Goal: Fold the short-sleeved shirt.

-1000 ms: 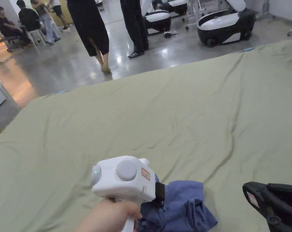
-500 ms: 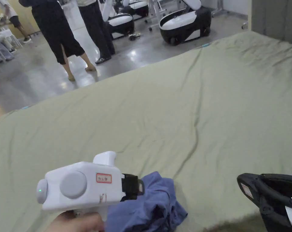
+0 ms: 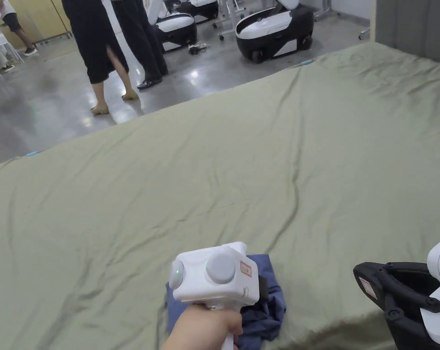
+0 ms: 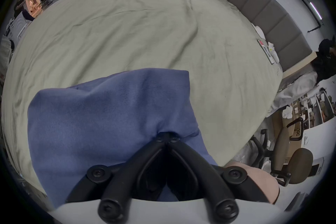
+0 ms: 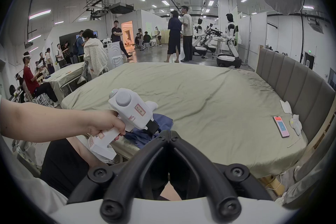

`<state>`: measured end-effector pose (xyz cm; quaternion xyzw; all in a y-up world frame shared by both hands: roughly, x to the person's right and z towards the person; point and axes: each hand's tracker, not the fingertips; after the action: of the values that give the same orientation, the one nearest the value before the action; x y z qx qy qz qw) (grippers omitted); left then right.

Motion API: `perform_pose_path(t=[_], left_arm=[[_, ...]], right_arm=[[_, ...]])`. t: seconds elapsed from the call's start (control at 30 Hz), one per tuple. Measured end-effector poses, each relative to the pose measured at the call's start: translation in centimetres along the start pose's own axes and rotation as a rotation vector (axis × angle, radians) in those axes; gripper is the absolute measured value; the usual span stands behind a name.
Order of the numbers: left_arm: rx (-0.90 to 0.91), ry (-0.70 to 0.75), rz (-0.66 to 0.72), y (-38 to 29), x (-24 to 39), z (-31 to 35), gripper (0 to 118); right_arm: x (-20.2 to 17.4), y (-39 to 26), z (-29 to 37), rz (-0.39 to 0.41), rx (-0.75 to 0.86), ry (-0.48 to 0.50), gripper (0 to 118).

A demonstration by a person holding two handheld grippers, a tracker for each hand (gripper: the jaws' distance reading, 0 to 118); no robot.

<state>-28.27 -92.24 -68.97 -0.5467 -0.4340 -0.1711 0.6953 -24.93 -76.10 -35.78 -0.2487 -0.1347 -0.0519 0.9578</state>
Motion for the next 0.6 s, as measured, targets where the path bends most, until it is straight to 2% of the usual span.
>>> perform_pose_path(t=[0.07, 0.2, 0.3, 0.37, 0.43, 0.53, 0.6], left_arm=[[0.025, -0.075, 0.002, -0.1, -0.7, 2.0, 0], [0.242, -0.288, 0.057, -2.8, -4.8, 10.5, 0], [0.304, -0.412, 0.129, -5.8, -9.2, 15.9, 0], [0.342, -0.415, 0.157, -7.5, -12.1, 17.5, 0], [0.331, -0.436, 0.182, -8.9, -14.8, 18.2, 0], [0.343, -0.489, 0.282, -10.5, -18.6, 18.0, 0], [0.367, -0.54, 0.331, -11.2, -21.0, 17.4, 0]], right_arm=[[-0.4, 0.4, -0.8, -0.005, -0.007, 0.015, 0], [-1.1, 1.6, -4.5, -0.029, -0.055, 0.102, 0], [-1.6, 3.2, -10.7, -0.071, -0.15, 0.217, 0], [-2.0, 3.6, -16.1, -0.091, -0.226, 0.254, 0], [-2.0, 3.3, -22.2, -0.161, -0.366, 0.302, 0], [-1.6, 1.2, -29.3, -0.254, -0.58, 0.294, 0], [-0.5, -1.3, -32.8, -0.265, -0.663, 0.239, 0]])
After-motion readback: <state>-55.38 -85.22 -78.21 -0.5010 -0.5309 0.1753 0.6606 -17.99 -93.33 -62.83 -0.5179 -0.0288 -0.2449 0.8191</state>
